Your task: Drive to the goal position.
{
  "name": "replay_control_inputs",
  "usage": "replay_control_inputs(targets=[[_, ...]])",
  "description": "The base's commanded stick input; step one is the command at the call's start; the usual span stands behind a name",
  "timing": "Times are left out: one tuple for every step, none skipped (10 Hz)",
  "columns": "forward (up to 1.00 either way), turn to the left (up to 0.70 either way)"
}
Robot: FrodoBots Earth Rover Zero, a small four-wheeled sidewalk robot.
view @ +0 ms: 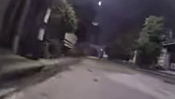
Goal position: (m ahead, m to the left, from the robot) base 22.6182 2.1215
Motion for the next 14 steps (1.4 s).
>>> replay_control_inputs(targets=[[0.70,0.00],[0.70,0.00],[0.70,0.00],[0.70,0.00],[0.70,0.00],[0.70,0.00],[0.70,0.00],[0.70,0.00],[0.70,0.00],[0.70,0.00],[0.70,0.00],[0.70,0.00],[0.70,-0.12],[0.70,-0.35]])
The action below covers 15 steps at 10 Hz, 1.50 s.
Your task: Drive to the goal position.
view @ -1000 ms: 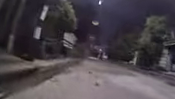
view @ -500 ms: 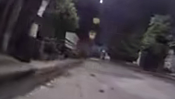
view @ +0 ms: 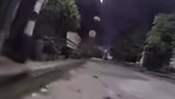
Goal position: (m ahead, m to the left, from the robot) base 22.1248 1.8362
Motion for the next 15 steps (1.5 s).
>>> replay_control_inputs(targets=[[0.70,-0.35],[0.70,-0.35],[0.70,-0.35],[0.70,-0.35],[0.70,-0.35],[0.70,-0.35],[0.70,-0.35],[0.70,-0.35],[0.70,-0.35],[0.70,-0.35],[0.70,-0.35],[0.70,-0.25],[0.70,-0.12],[0.70,0.00],[0.70,0.00]])
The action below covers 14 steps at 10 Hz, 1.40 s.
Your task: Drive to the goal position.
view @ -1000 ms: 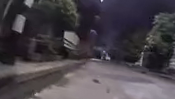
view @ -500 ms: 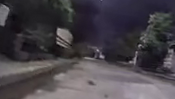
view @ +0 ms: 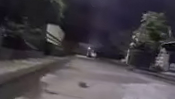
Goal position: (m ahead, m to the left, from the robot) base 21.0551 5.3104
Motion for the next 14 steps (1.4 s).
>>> replay_control_inputs(targets=[[0.70,0.00],[0.70,0.00],[0.70,0.00],[0.70,0.00],[0.70,0.00],[0.70,0.00],[0.70,0.00],[0.70,0.00],[0.70,0.00],[0.70,0.00],[0.70,0.00],[0.70,0.00],[0.70,0.00],[0.70,0.00]])
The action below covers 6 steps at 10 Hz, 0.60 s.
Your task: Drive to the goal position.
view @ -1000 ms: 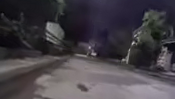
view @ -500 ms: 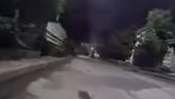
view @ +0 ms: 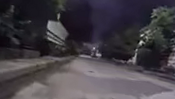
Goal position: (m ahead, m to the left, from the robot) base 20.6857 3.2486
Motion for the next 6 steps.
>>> replay_control_inputs(targets=[[0.70,0.00],[0.70,0.00],[0.70,0.00],[0.70,0.00],[0.70,0.00],[0.70,0.00]])
